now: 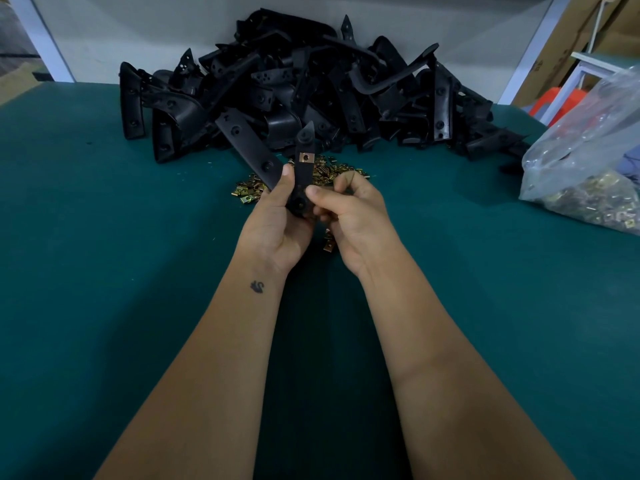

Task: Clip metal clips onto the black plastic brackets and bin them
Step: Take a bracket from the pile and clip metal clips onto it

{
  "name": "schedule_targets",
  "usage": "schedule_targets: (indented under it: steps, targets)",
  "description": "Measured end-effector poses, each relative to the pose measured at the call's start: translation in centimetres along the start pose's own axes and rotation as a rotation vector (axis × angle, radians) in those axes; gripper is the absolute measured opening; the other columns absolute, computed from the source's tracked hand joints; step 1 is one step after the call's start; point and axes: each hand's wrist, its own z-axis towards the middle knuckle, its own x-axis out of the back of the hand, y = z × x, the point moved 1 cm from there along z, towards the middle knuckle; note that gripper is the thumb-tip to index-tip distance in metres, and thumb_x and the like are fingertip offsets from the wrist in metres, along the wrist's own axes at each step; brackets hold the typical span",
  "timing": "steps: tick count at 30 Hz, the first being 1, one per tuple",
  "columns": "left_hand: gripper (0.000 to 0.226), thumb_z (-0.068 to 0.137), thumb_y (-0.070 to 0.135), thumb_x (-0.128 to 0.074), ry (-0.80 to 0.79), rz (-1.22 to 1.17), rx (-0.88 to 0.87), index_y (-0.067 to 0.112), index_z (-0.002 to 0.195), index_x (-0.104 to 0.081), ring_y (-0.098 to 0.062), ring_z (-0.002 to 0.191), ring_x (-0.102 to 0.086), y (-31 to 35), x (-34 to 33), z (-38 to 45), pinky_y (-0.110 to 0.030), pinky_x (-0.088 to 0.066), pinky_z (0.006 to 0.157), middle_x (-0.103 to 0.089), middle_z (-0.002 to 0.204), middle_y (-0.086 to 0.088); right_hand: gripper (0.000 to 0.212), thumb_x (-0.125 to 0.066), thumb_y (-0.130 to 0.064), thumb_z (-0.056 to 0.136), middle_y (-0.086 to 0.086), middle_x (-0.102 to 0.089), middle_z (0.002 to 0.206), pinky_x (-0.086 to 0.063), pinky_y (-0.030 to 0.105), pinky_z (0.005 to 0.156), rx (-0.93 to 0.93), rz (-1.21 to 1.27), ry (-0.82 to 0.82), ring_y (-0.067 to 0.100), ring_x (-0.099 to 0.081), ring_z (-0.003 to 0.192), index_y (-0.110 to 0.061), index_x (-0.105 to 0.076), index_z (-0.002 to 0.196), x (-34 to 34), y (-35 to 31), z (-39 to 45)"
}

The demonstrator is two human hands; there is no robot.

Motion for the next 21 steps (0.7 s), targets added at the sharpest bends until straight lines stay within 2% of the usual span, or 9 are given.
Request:
schedule_targets:
  steps: [2, 5, 11, 13, 14, 16, 18, 20, 21]
  targets:
    - [0.025, 0.098, 0.024, -0.059, 0.002, 0.017, 0.005, 0.009, 0.115, -0.048, -0.017, 0.059, -0.061, 0.0, 0.0, 0.0, -0.025, -0.053, 0.057, -0.061, 0.085, -0.008, 0.041, -0.068, 0.006, 0.083, -0.005, -0.056, 0.059, -0.041, 0.02, 0.056, -0.011, -0.013, -0.004, 0.007, -0.051, 0.054, -0.019, -0.038, 0.07, 0.1, 0.0, -0.1]
    - [0.014, 0.098, 0.02, -0.059, 0.008, 0.059, -0.001, 0.011, 0.107, -0.054, -0.013, 0.057, -0.065, -0.3, -0.1, -0.2, -0.022, -0.052, 0.054, -0.069, 0.074, -0.004, 0.041, -0.069, 0.005, 0.083, -0.004, -0.052, 0.059, -0.041, 0.019, 0.054, -0.019, -0.061, 0.004, 0.006, -0.05, 0.052, -0.019, -0.039, 0.068, 0.0, 0.0, -0.2]
    - [0.019, 0.097, 0.021, -0.06, 0.015, 0.013, 0.014, 0.009, 0.109, -0.052, -0.014, 0.054, -0.065, -0.3, -0.3, -0.5, -0.023, -0.054, 0.057, -0.068, 0.068, -0.003, 0.04, -0.071, 0.003, 0.082, -0.006, -0.05, 0.059, -0.041, 0.017, 0.052, -0.003, -0.109, 0.028, 0.003, -0.051, 0.05, -0.019, -0.041, 0.068, -0.1, -0.1, -0.1]
    - [0.019, 0.098, 0.023, -0.058, 0.01, 0.002, 0.029, 0.008, 0.108, -0.055, -0.015, 0.057, -0.065, -0.5, -0.5, -0.7, -0.023, -0.055, 0.059, -0.069, 0.072, -0.006, 0.037, -0.072, 0.003, 0.08, -0.007, -0.053, 0.057, -0.042, 0.014, 0.048, 0.014, -0.114, 0.045, 0.002, -0.051, 0.048, -0.018, -0.044, 0.07, -0.1, -0.2, -0.1]
    - [0.021, 0.099, 0.025, -0.057, 0.004, -0.009, 0.036, 0.006, 0.108, -0.058, -0.016, 0.063, -0.065, -0.6, -0.6, -0.7, -0.024, -0.056, 0.062, -0.07, 0.078, -0.008, 0.034, -0.073, 0.004, 0.08, -0.006, -0.055, 0.058, -0.042, 0.013, 0.047, 0.03, -0.118, 0.055, 0.001, -0.052, 0.048, -0.017, -0.047, 0.073, -0.1, -0.2, -0.1]
    - [0.03, 0.1, 0.029, -0.054, -0.012, -0.044, 0.055, 0.003, 0.113, -0.06, -0.018, 0.078, -0.063, -0.7, -0.7, -0.9, -0.027, -0.054, 0.086, -0.069, 0.094, -0.013, 0.028, -0.075, 0.002, 0.078, -0.003, -0.061, 0.063, -0.044, 0.014, 0.049, 0.068, -0.153, 0.076, 0.001, -0.054, 0.049, -0.015, -0.053, 0.082, -0.3, -0.4, 0.0]
    - [0.032, 0.1, 0.031, -0.055, -0.017, -0.095, 0.075, 0.001, 0.112, -0.06, -0.019, 0.083, -0.061, -0.7, -0.8, -1.0, -0.033, -0.043, 0.106, -0.067, 0.093, -0.013, 0.028, -0.077, 0.0, 0.077, -0.003, -0.067, 0.067, -0.045, 0.013, 0.052, 0.106, -0.205, 0.09, 0.0, -0.058, 0.053, -0.015, -0.058, 0.092, -0.5, -0.5, -0.1]
    - [0.03, 0.099, 0.031, -0.056, -0.023, -0.141, 0.083, 0.003, 0.105, -0.062, -0.02, 0.083, -0.062, -0.6, -0.8, -1.1, -0.035, -0.041, 0.111, -0.068, 0.087, -0.012, 0.029, -0.077, -0.004, 0.077, -0.005, -0.07, 0.068, -0.046, 0.011, 0.054, 0.127, -0.235, 0.094, -0.002, -0.06, 0.056, -0.019, -0.061, 0.097, -0.7, -0.5, -0.1]
    - [0.029, 0.1, 0.031, -0.055, -0.031, -0.152, 0.082, 0.003, 0.105, -0.062, -0.02, 0.082, -0.061, -0.5, -0.8, -1.1, -0.033, -0.043, 0.108, -0.067, 0.088, -0.012, 0.028, -0.077, -0.006, 0.079, -0.006, -0.07, 0.069, -0.046, 0.012, 0.054, 0.127, -0.236, 0.095, -0.002, -0.059, 0.055, -0.019, -0.063, 0.099, -0.7, -0.5, -0.1]
